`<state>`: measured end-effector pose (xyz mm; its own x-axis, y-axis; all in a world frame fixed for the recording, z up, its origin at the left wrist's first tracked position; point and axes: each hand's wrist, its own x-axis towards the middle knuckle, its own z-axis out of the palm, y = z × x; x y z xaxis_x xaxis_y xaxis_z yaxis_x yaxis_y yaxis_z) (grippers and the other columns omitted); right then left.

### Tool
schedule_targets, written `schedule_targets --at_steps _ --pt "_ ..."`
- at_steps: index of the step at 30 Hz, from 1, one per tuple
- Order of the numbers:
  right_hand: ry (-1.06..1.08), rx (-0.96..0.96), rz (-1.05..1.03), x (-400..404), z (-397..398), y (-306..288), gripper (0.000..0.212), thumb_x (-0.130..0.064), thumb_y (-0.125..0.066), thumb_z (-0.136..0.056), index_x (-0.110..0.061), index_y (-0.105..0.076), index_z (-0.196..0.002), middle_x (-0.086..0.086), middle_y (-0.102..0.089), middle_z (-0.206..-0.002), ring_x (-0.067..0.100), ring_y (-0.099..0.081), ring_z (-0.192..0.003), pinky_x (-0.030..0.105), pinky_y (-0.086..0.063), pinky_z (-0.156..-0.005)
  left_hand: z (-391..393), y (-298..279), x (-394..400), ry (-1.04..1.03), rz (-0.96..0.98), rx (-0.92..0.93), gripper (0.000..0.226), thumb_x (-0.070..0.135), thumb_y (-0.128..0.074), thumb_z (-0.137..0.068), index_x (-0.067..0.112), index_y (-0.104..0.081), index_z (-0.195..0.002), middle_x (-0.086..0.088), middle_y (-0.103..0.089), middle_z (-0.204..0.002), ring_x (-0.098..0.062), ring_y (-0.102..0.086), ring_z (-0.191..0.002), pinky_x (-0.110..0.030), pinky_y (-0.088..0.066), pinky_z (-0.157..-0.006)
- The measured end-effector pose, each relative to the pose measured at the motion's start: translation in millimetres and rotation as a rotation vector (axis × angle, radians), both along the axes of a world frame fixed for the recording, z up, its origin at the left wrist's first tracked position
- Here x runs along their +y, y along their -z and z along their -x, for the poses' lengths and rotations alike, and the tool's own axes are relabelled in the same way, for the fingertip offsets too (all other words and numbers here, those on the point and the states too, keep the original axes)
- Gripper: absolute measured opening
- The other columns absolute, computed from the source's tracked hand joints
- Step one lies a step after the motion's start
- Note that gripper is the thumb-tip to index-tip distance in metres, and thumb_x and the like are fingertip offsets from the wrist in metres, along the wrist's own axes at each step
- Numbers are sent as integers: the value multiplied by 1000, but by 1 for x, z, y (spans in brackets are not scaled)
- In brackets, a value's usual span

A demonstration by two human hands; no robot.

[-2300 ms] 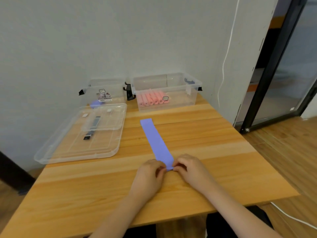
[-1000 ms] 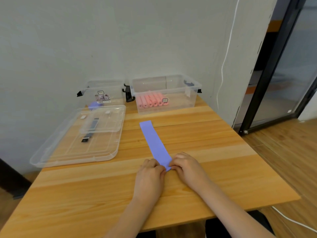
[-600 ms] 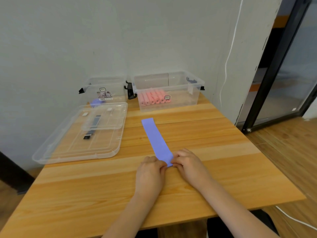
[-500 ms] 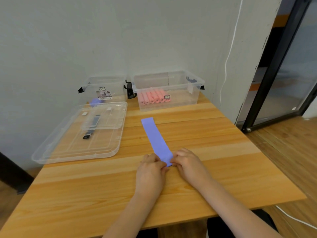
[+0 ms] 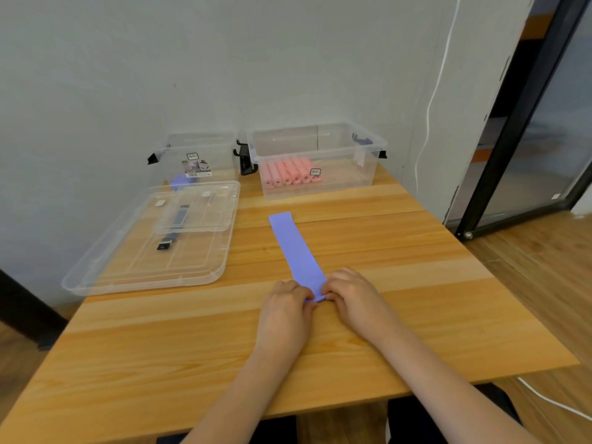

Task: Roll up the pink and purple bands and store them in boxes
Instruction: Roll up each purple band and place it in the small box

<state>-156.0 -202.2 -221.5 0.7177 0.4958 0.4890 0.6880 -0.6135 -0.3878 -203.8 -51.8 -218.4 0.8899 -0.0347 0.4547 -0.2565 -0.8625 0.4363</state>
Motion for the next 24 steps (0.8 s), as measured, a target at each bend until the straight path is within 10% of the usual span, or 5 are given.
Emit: schedule_targets --at_steps 24 --pt "15 139 -57 0 0 -2 17 -24 -59 -75 -10 -66 -82 4 -61 -82 17 -52 -82 23 -38 -74 0 -4 0 -35 132 27 12 3 -68 -71 12 -67 -79 -7 -66 -70 -29 -59 -68 -27 -35 -60"
